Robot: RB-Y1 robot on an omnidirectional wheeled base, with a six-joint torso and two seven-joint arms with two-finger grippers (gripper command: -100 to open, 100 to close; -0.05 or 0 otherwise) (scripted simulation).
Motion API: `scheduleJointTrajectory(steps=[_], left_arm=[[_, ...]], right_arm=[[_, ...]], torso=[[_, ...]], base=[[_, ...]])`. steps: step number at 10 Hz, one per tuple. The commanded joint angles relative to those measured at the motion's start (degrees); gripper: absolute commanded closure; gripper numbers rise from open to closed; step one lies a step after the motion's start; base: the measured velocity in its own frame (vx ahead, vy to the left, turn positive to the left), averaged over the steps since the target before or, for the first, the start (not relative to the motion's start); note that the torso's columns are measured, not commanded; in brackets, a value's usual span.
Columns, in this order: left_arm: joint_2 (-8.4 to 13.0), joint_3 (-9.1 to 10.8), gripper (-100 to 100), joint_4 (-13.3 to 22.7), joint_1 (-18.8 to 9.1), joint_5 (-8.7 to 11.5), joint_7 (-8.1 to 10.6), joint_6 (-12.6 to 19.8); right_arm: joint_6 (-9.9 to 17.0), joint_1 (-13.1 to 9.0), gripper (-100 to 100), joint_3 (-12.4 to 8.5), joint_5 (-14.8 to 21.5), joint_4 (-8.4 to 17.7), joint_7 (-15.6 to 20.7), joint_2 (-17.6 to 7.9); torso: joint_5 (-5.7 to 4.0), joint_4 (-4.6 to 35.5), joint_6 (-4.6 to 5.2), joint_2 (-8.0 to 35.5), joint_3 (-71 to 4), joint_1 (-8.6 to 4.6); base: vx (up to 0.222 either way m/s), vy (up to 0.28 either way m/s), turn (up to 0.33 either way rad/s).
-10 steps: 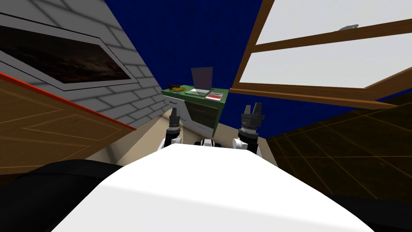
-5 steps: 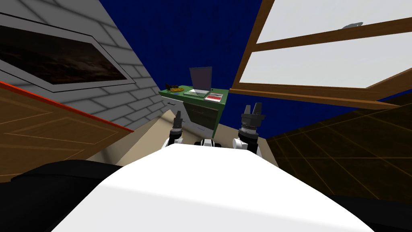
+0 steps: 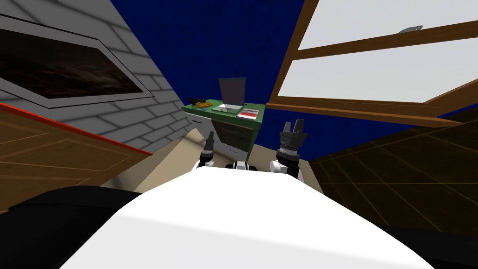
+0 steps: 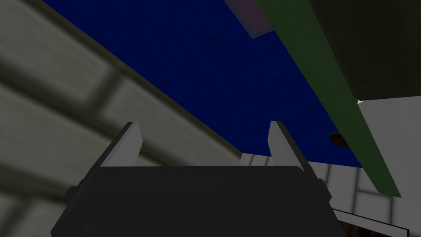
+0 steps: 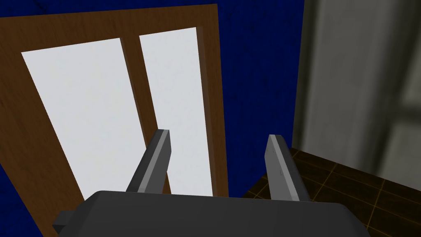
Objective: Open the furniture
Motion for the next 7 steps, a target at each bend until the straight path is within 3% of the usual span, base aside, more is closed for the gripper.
scheduleJointTrajectory(steps=[1,7], left_arm=[[-0.16,-0.68,-100,3.56,-0.63,-0.81,-1.09,-2.38],[-1.32,-2.30,-100,12.76,-2.50,-2.80,-3.69,-7.85]], right_arm=[[0.00,0.00,0,0.00,0.00,0.00,0.00,0.00],[0.00,0.00,0,0.00,0.00,0.00,0.00,0.00]], torso=[[0.00,0.00,0.00,0.01,0.01,0.01],[0.00,0.00,0.00,-0.02,-0.01,0.00]], base=[[0.051,0.007,-0.026],[0.060,0.015,-0.032]])
